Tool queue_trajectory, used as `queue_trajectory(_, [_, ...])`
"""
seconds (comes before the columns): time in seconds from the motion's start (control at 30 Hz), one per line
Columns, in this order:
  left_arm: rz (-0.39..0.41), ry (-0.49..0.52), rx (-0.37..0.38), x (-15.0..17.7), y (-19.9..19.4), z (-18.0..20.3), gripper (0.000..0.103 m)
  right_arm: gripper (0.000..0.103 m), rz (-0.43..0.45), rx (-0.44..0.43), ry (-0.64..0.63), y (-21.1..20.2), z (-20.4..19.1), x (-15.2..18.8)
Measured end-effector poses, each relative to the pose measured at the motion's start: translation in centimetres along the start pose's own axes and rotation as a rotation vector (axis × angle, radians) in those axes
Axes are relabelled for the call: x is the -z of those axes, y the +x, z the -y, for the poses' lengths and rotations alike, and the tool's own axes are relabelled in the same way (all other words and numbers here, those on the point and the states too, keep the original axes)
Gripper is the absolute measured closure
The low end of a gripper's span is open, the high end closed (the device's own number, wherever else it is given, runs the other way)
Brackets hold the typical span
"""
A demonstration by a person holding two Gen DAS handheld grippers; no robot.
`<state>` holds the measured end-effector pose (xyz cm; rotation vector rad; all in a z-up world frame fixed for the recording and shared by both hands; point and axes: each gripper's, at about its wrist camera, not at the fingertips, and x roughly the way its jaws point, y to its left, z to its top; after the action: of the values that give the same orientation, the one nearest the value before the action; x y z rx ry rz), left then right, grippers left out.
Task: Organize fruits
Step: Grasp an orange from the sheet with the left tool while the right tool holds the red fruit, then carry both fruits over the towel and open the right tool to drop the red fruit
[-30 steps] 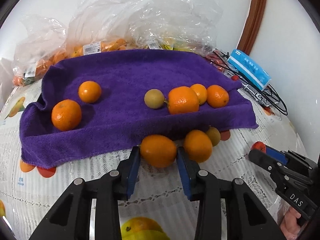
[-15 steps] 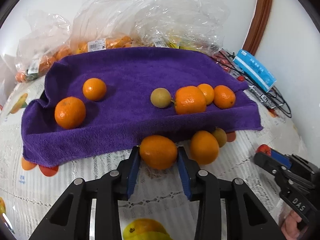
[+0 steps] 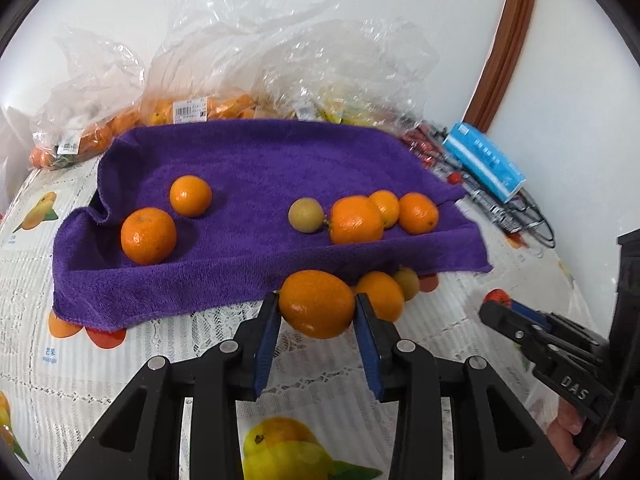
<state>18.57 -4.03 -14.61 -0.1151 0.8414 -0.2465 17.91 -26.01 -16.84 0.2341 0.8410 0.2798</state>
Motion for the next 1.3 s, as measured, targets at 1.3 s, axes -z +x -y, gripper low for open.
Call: queue_trajectory(1.3, [0.199,-0.019,-0.127,-5.6,-0.8,-5.1,0.067,0.077,0.103,-0.041,-0.063,2.6,-3.7,-11.3])
